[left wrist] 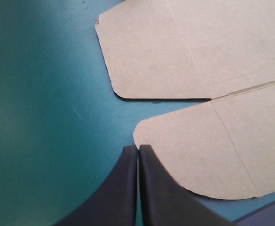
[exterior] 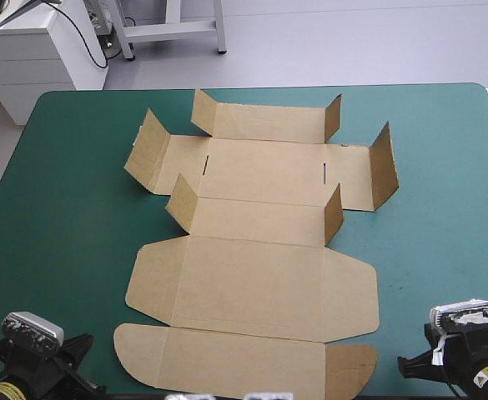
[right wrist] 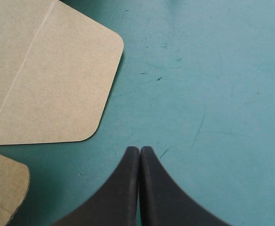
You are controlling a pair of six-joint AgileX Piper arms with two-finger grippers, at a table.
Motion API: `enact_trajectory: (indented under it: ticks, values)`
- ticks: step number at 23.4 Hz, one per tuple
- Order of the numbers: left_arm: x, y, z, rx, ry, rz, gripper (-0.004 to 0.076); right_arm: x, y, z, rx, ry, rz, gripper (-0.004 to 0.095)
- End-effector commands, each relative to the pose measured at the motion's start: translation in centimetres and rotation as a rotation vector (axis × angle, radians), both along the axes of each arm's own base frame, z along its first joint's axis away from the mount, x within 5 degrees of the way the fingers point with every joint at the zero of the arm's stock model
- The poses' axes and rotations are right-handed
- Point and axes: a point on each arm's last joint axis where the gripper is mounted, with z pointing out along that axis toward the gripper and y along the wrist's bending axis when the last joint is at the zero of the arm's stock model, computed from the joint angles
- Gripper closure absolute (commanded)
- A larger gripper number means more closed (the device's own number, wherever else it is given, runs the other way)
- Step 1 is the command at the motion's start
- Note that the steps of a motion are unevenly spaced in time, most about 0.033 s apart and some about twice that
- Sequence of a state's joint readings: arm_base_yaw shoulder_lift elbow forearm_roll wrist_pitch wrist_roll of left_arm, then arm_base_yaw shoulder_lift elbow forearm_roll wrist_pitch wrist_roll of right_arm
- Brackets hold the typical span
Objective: Fold the box
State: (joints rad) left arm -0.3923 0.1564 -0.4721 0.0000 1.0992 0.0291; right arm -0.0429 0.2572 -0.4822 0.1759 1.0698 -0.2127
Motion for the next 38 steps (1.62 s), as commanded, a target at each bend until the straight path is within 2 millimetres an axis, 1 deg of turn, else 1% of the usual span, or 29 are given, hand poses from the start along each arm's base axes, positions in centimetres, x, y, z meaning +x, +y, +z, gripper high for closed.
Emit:
enact_trajectory:
  ticks: [1, 6, 9, 16, 17, 18, 19, 20, 21, 22, 23, 24, 25, 26, 27, 28, 29, 30, 31, 32, 34, 38]
  values:
    - [0.4, -0.3, 1.1, -0.044, -0.053, -0.005, 0.0731, 0.5, 0.0, 1.3, 0.006, -0.072, 0.000, 0.0928]
    - [0.4, -0.3, 1.1, -0.044, -0.053, -0.005, 0.0731, 1.2, 0.0, 3.1, 0.005, -0.078, 0.000, 0.0927]
    - [0.4, -0.3, 1.1, -0.044, -0.053, -0.005, 0.0731, 2.2, 0.0, 4.5, -0.006, -0.071, 0.009, 0.0927]
    - [0.4, -0.3, 1.1, -0.044, -0.053, -0.005, 0.0731, 5.9, 0.0, 8.5, -0.019, -0.054, 0.049, 0.0927]
    - [0.4, -0.3, 1.1, -0.044, -0.053, -0.005, 0.0731, 7.2, 0.1, 9.7, 0.008, -0.053, 0.055, 0.0927]
    - [0.4, -0.3, 1.1, -0.044, -0.053, -0.005, 0.0731, 8.0, 0.3, 10.3, 0.027, -0.053, 0.061, 0.0927]
    - [0.4, -0.3, 1.1, -0.044, -0.053, -0.005, 0.0731, 9.7, 0.5, 11.5, 0.060, -0.051, 0.086, 0.0927]
    - [0.4, -0.3, 1.1, -0.044, -0.053, -0.005, 0.0731, 10.6, 0.6, 12.1, 0.078, -0.048, 0.091, 0.0927]
    - [0.4, -0.3, 1.1, -0.044, -0.053, -0.005, 0.0731, 12.3, 0.7, 13.1, 0.101, -0.045, 0.097, 0.0927]
    - [0.4, -0.3, 1.1, -0.044, -0.053, -0.005, 0.0731, 13.0, 0.8, 13.4, 0.106, -0.039, 0.099, 0.0927]
    - [0.4, -0.3, 1.1, -0.044, -0.053, -0.005, 0.0731, 14.6, 0.7, 14.2, 0.107, -0.023, 0.104, 0.0927]
    - [0.4, -0.3, 1.1, -0.044, -0.053, -0.005, 0.0731, 15.2, 0.7, 14.4, 0.107, -0.013, 0.107, 0.0927]
    - [0.4, -0.3, 1.1, -0.044, -0.053, -0.005, 0.0731, 16.8, 0.7, 14.8, 0.126, 0.012, 0.097, 0.0926]
    - [0.4, -0.3, 1.1, -0.044, -0.053, -0.005, 0.0731, 18.3, 0.7, 14.9, 0.158, 0.037, 0.071, 0.0918]
    - [0.4, -0.3, 1.1, -0.044, -0.053, -0.005, 0.0731, 19.0, 0.6, 14.8, 0.169, 0.049, 0.063, 0.0903]
    - [0.4, -0.3, 1.1, -0.044, -0.053, -0.005, 0.0731, 20.7, 0.6, 14.4, 0.191, 0.082, 0.051, 0.0844]
    - [0.4, -0.3, 1.1, -0.044, -0.053, -0.005, 0.0731, 21.2, 0.7, 14.3, 0.211, 0.091, 0.051, 0.0800]
    - [0.4, -0.3, 1.1, -0.044, -0.053, -0.005, 0.0731, 22.4, 1.0, 13.8, 0.251, 0.126, 0.061, 0.0700]
    - [0.4, -0.3, 1.1, -0.044, -0.053, -0.005, 0.0731, 23.1, 1.2, 13.4, 0.277, 0.153, 0.069, 0.0643]
    - [0.4, -0.3, 1.1, -0.044, -0.053, -0.005, 0.0731, 24.1, 1.5, 12.7, 0.316, 0.200, 0.082, 0.0554]
    - [0.4, -0.3, 1.1, -0.044, -0.053, -0.005, 0.0731, 25.3, 1.7, 12.0, 0.343, 0.236, 0.091, 0.0504]
    - [0.4, -0.3, 1.1, -0.044, -0.053, -0.005, 0.0731, 27.1, 2.6, 10.5, 0.332, 0.303, 0.121, 0.0505]
